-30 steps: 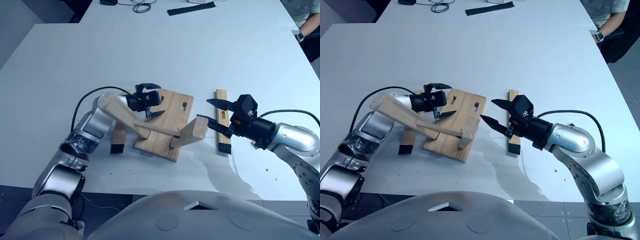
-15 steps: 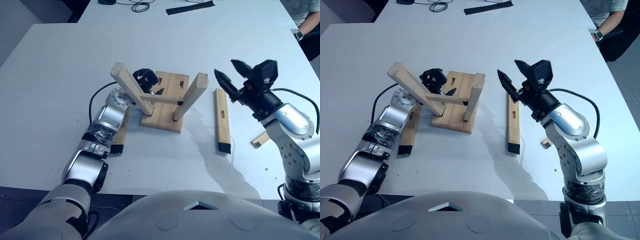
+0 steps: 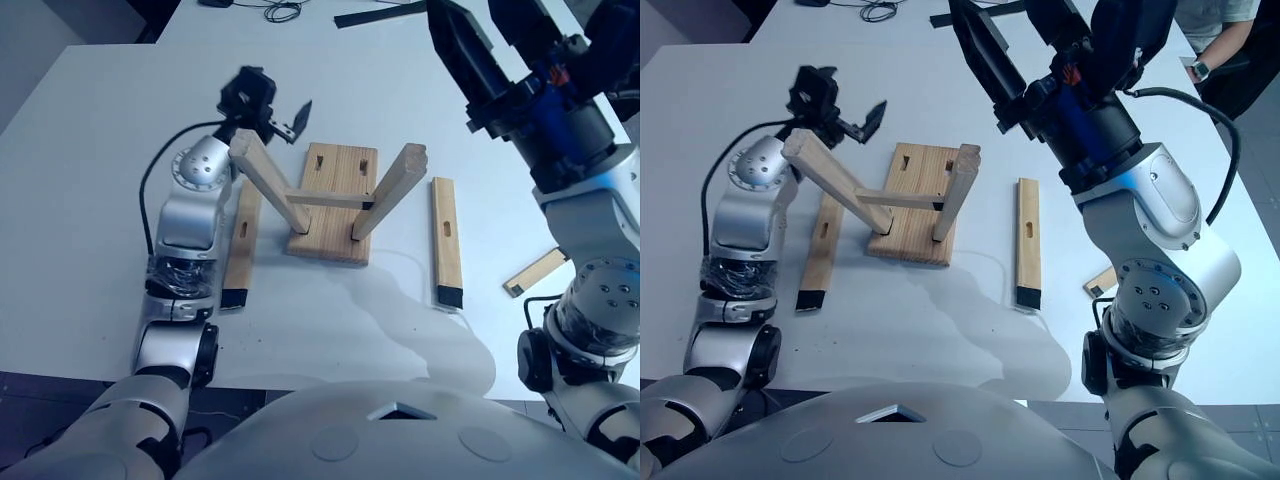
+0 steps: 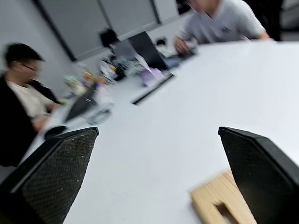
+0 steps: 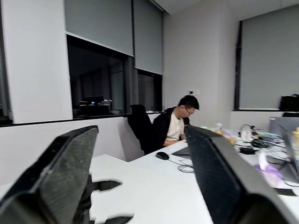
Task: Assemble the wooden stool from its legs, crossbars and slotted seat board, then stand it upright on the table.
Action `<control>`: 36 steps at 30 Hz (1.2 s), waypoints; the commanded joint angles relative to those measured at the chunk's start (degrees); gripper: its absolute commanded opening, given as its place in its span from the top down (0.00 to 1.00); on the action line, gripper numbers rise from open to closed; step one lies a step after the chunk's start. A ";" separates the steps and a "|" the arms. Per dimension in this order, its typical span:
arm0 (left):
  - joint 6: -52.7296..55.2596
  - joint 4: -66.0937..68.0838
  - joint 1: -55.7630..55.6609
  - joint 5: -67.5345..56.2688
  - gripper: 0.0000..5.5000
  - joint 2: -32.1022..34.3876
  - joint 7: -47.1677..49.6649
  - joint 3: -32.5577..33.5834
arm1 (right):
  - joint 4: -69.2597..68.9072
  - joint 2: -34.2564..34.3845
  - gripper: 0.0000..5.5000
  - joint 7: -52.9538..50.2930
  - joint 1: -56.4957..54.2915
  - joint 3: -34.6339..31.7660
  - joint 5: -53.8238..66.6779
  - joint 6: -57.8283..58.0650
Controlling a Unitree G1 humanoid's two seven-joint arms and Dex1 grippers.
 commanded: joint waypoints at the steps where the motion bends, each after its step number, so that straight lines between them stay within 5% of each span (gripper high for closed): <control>1: 1.55 0.31 -0.71 -0.29 0.13 1.20 1.37 2.09 | 1.02 -1.23 0.37 -1.39 -6.10 0.48 2.27 1.32; 6: 1.88 -0.10 0.09 0.02 0.13 0.55 1.97 1.15 | 2.37 -0.53 0.37 -2.17 -7.27 3.91 3.30 2.45; 13: 3.83 -3.41 3.18 0.02 0.13 -1.26 2.17 -1.94 | 6.75 -2.78 0.37 4.18 9.17 21.92 -9.96 0.10; 21: 5.28 -6.00 7.39 0.77 0.13 -1.73 3.09 -3.78 | 7.21 2.88 0.37 -1.16 -1.81 6.87 -3.42 -3.63; 26: 4.21 -3.73 6.20 0.71 0.13 0.25 3.06 -1.02 | 7.61 0.78 0.37 -3.20 -1.13 -0.41 -0.22 -2.92; 36: -0.58 -6.51 15.58 3.98 0.13 7.67 -3.59 -5.20 | 16.16 -13.81 0.37 9.23 18.23 14.60 -28.66 -10.06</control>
